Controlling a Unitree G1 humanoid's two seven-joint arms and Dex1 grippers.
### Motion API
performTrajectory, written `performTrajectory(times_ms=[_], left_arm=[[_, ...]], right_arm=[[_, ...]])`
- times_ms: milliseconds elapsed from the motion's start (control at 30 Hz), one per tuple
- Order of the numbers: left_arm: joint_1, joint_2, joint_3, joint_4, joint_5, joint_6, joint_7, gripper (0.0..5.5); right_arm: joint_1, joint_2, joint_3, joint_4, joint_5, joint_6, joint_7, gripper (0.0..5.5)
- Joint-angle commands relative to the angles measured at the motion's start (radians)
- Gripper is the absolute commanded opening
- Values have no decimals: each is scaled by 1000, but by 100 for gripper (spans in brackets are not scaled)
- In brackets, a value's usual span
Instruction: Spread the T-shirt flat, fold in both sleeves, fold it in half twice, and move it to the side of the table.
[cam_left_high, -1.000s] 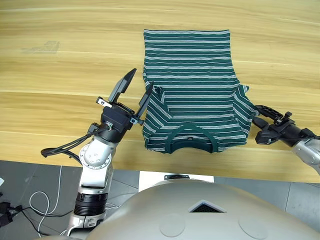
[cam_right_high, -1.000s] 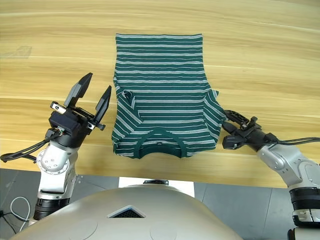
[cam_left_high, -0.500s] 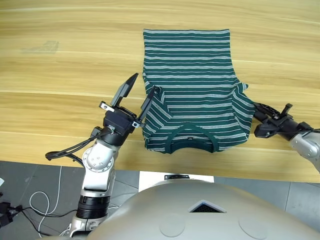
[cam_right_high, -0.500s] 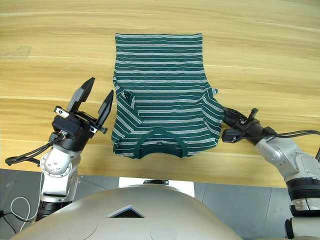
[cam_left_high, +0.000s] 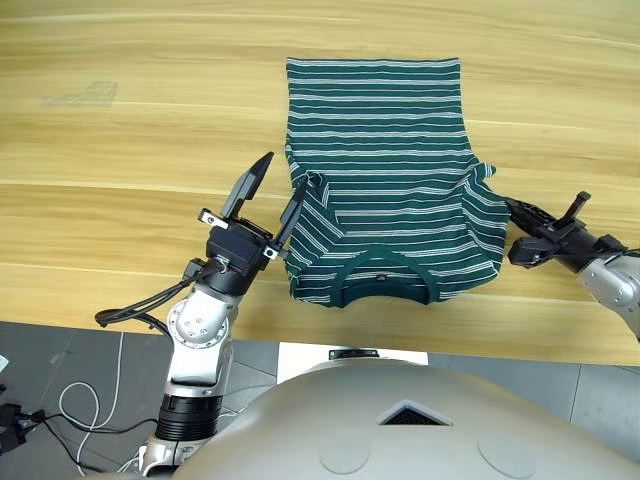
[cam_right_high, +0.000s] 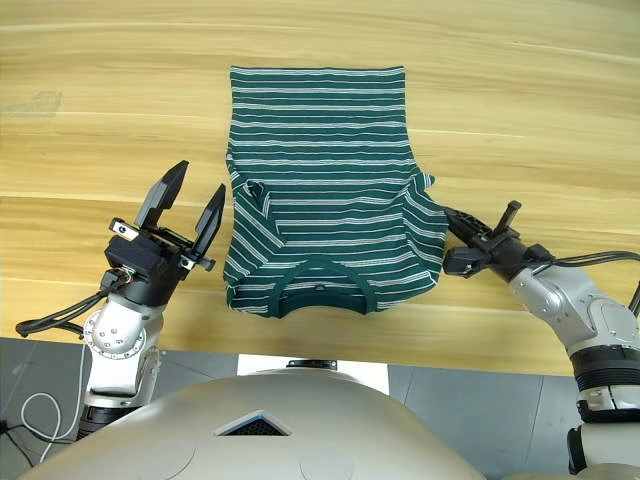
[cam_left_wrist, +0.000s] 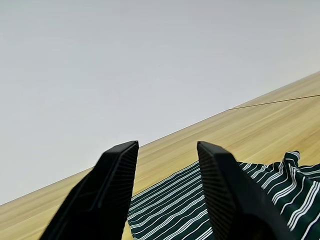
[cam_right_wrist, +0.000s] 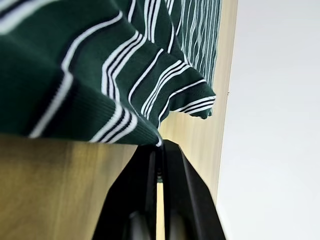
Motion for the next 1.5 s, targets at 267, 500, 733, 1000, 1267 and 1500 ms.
performTrajectory(times_ms=[267,500,733,1000,1267,1500], left_arm=[[-13,2,9,45,8,-5,-2,219],[10,0,6,53,14,-13,-2,219],[11,-9,-3,54,19,-10,2,219],[8,-15,-20,53,22,-7,-1,219],[17,-6,-17,49,19,-9,-6,219],[19,5,-7,60,13,-7,-11,219]], right_arm=[[124,13,-67,-200,171,-2,22,2],[196,23,-83,-337,238,22,91,2],[100,116,17,-320,188,38,155,2],[-19,173,97,-187,113,33,159,101],[-22,138,87,-178,138,25,202,238],[53,71,53,-258,282,37,317,318]])
